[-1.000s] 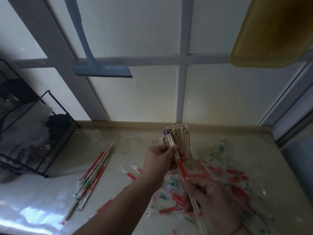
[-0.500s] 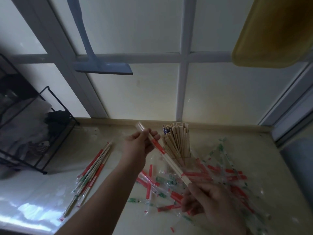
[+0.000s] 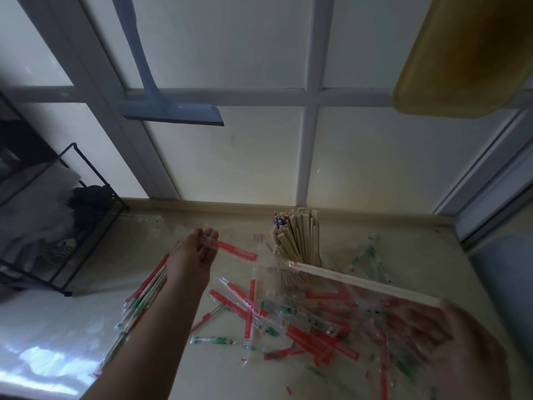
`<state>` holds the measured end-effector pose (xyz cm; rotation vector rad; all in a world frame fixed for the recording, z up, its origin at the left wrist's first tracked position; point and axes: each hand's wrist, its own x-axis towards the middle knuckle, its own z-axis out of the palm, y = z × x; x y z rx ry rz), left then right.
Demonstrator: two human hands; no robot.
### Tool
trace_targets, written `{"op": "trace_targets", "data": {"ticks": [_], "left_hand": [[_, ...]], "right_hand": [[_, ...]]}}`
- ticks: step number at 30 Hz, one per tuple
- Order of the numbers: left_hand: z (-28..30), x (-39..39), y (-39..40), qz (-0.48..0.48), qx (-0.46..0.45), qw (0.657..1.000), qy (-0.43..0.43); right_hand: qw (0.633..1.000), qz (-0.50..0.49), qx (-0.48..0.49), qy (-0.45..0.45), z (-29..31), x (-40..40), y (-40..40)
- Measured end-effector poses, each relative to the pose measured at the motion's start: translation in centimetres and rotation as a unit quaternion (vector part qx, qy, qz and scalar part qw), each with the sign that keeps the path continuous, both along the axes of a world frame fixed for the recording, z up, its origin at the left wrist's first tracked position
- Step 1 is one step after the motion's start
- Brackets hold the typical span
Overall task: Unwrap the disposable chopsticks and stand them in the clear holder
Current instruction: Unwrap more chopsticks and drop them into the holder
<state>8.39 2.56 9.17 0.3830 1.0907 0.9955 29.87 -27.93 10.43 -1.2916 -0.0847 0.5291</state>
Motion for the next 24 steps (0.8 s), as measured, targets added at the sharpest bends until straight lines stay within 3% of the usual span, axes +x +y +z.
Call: {"op": "trace_targets", "data": {"ticks": [3, 7, 13, 15, 20, 24], "left_hand": [[-1.4, -0.2, -0.9, 0.001, -0.029, 1.0, -0.006], [-4.1, -0.3, -2.3, 0.01, -0.05, 0.999, 0.008], [-7.8, -1.0, -6.4, -0.087, -0.003, 0.977, 0.195], [-8.9, -1.4, -7.1, -0.152, 0.051, 0.946, 0.283], [-10.1, -2.1, -6.2, -0.303, 0.176, 0.801, 0.486], [-10.5, -2.6, -5.1, -0.328, 0.206, 0.755, 0.53]], "right_hand": [[0.997, -0.01, 0.052, -0.052, 1.8, 2.9, 0.6], [0.972, -0.013, 0.054, -0.228, 4.9, 4.3, 4.2], [0.892, 0.07, -0.02, -0.447, 5.5, 3.4, 12.0], [0.867, 0.113, -0.057, -0.482, 4.7, 2.8, 13.9], [0.793, 0.181, -0.144, -0.564, 1.9, 1.3, 16.2], [0.765, 0.217, -0.179, -0.579, -0.3, 0.8, 16.6]]}}
